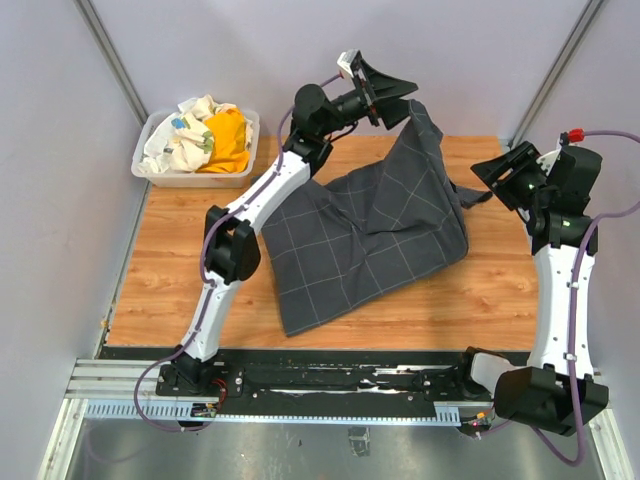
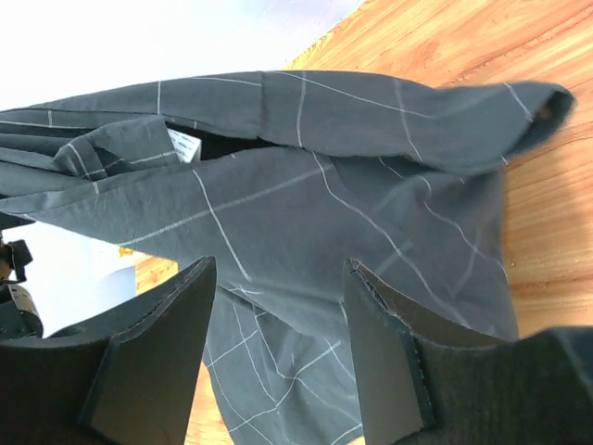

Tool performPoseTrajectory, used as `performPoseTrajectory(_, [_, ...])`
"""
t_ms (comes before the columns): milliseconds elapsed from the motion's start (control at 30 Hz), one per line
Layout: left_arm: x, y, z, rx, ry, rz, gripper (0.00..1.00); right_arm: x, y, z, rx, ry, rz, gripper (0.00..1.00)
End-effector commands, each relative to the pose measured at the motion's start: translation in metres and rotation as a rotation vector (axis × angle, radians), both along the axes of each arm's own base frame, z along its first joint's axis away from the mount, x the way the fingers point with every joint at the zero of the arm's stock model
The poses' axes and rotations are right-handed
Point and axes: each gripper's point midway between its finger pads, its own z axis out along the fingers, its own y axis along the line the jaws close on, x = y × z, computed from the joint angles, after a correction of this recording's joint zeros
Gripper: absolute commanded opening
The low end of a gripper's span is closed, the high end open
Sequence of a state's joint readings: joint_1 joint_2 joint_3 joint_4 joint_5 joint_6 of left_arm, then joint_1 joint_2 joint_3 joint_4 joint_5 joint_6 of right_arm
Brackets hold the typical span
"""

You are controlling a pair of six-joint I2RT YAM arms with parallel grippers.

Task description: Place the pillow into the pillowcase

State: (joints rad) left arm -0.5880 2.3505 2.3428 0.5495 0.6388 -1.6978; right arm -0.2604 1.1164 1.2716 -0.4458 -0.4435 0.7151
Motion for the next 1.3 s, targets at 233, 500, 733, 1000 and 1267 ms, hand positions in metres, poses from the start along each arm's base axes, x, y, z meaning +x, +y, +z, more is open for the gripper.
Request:
performPoseTrajectory(233, [0.003, 0.008, -0.048, 0.239, -0.059, -0.047, 0.97, 0.002, -0.001, 0.004, -0.015, -0.019, 0.009, 0.59])
performPoseTrajectory(500, [0.025, 0.027, -0.095, 0.534, -0.022, 0.163, 0.99, 0.002, -0.001, 0.001, -0.03, -0.005, 0.01, 0.59])
performPoseTrajectory(733, [0.029, 0.047, -0.158, 0.796, 0.017, 0.196, 0.99, 0.006, 0.003, -0.008, -0.028, 0.019, 0.029, 0.59])
performPoseTrajectory(1000, [0.028, 0.114, -0.215, 1.222, -0.021, 0.364, 0.99, 0.012, 0.021, -0.024, -0.076, 0.052, 0.092, 0.59])
performPoseTrajectory(1267, [-0.003, 0.195, -0.225, 1.45, -0.01, 0.584, 0.99, 0.027, 0.057, -0.054, -0.216, 0.138, 0.223, 0.59])
